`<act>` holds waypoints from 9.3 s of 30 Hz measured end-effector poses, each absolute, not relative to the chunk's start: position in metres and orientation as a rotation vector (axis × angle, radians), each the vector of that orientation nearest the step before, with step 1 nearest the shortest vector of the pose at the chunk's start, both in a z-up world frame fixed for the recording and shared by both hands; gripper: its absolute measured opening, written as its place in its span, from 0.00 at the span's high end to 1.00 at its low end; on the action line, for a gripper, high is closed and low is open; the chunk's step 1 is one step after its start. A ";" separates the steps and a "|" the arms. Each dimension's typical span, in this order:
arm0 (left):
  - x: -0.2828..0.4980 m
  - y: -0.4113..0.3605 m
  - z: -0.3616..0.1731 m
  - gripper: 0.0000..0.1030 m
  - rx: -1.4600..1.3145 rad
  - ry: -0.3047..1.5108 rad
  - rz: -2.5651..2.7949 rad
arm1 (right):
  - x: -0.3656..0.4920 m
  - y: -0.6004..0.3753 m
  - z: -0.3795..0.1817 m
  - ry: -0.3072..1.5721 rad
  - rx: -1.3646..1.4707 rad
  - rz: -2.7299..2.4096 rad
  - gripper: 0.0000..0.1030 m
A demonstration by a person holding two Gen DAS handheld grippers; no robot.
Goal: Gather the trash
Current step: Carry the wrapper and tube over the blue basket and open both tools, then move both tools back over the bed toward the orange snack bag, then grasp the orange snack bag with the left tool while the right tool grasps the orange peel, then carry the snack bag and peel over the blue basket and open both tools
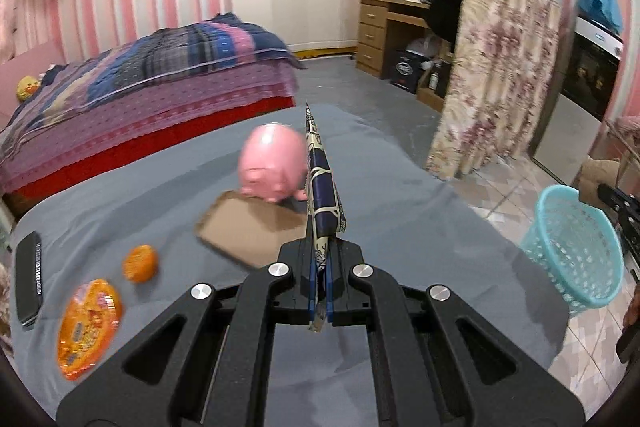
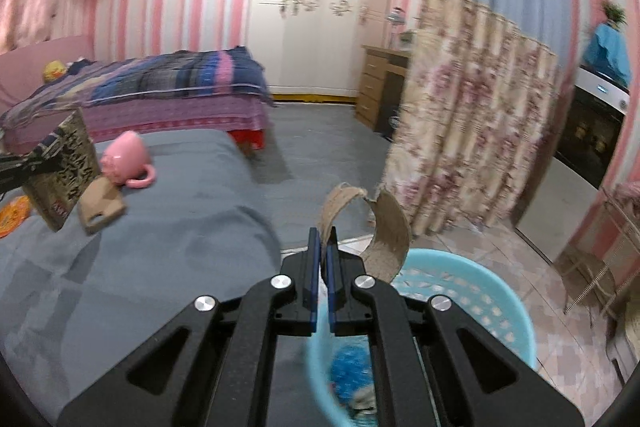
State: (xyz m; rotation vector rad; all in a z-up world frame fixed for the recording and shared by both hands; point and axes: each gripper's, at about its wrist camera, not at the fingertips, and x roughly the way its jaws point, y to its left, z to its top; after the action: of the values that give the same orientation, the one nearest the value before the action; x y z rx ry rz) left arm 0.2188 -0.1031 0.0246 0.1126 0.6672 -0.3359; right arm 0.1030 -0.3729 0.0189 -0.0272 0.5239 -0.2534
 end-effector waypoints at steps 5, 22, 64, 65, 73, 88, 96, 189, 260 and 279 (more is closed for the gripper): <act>0.212 -0.136 0.025 0.99 0.128 0.662 -0.392 | 0.091 -0.401 0.018 0.526 -0.032 -0.325 0.97; 0.184 -0.242 0.014 0.99 0.163 0.672 -0.604 | 0.048 -0.487 -0.001 0.520 0.114 -0.477 0.97; 0.141 -0.369 -0.025 0.47 0.203 0.664 -0.710 | 0.031 -0.525 -0.033 0.547 0.226 -0.563 0.97; 0.143 -0.367 -0.025 0.43 0.204 0.661 -0.699 | 0.031 -0.524 -0.033 0.548 0.224 -0.563 0.97; 0.155 -0.347 -0.019 0.24 0.165 0.645 -0.640 | 0.040 -0.514 -0.040 0.564 0.203 -0.539 0.97; 0.169 -0.315 -0.011 0.09 0.170 0.622 -0.542 | 0.057 -0.494 -0.044 0.580 0.173 -0.518 0.96; 0.184 -0.276 -0.003 0.07 0.131 0.618 -0.478 | 0.064 -0.488 -0.048 0.591 0.186 -0.523 0.59; 0.265 0.122 -0.077 0.39 -0.027 0.940 0.082 | 0.225 -0.196 -0.054 0.711 -0.008 0.035 0.04; 0.237 -0.101 0.004 0.95 0.043 0.770 -0.264 | 0.096 -0.379 0.007 0.573 0.060 -0.340 0.70; 0.207 -0.207 -0.001 0.95 0.122 0.739 -0.468 | 0.068 -0.455 -0.006 0.540 0.122 -0.485 0.70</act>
State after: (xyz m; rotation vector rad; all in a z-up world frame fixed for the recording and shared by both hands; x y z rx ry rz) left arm 0.2072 -0.2066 -0.0008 0.1222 0.7391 -0.4679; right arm 0.0680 -0.4554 -0.0058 0.1220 0.5400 -0.4848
